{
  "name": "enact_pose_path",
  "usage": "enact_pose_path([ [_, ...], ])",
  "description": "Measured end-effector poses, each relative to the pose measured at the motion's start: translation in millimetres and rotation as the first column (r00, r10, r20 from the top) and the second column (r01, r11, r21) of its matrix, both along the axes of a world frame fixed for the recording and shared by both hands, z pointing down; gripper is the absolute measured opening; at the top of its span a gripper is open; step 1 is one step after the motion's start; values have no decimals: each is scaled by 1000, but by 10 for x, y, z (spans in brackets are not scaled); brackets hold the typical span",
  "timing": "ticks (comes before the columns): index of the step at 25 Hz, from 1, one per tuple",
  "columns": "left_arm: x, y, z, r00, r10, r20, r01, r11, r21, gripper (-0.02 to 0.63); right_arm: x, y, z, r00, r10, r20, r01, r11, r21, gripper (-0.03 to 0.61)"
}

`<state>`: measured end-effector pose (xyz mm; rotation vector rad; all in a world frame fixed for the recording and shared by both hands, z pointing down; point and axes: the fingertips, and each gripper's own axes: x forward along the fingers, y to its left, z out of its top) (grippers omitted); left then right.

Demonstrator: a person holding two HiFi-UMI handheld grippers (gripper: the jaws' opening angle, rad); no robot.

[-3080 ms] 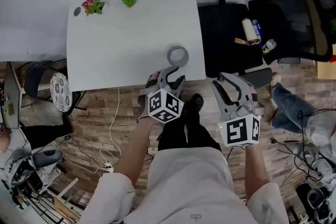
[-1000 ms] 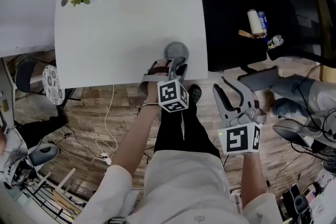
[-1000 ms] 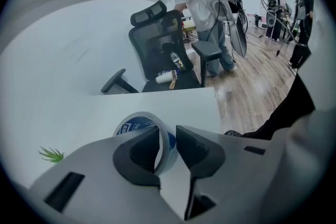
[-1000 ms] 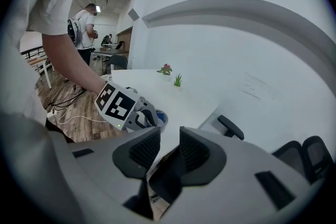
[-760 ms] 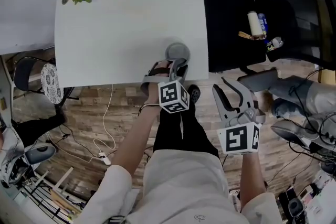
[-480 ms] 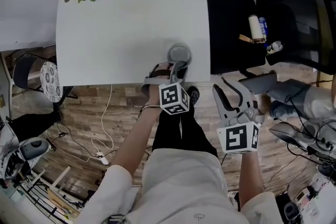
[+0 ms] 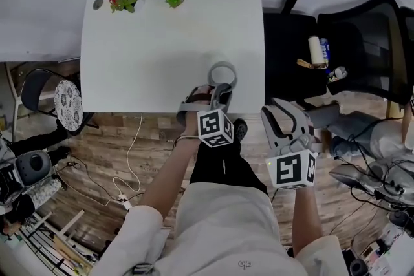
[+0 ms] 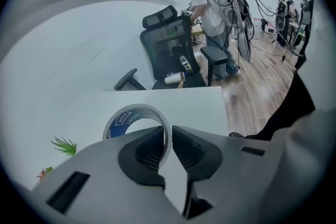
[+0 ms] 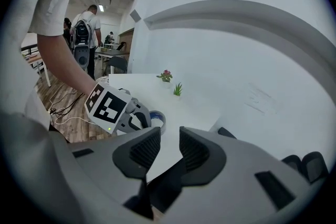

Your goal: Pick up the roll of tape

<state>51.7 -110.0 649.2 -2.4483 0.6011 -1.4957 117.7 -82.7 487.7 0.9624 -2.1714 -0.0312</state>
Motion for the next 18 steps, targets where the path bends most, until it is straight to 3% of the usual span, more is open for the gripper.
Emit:
enact_pose_path([
  [18,-510,-413,-560,998,-50,-27,52,997,64,61,-433,-437,-548,1000,-10,1,9,993,115,118],
])
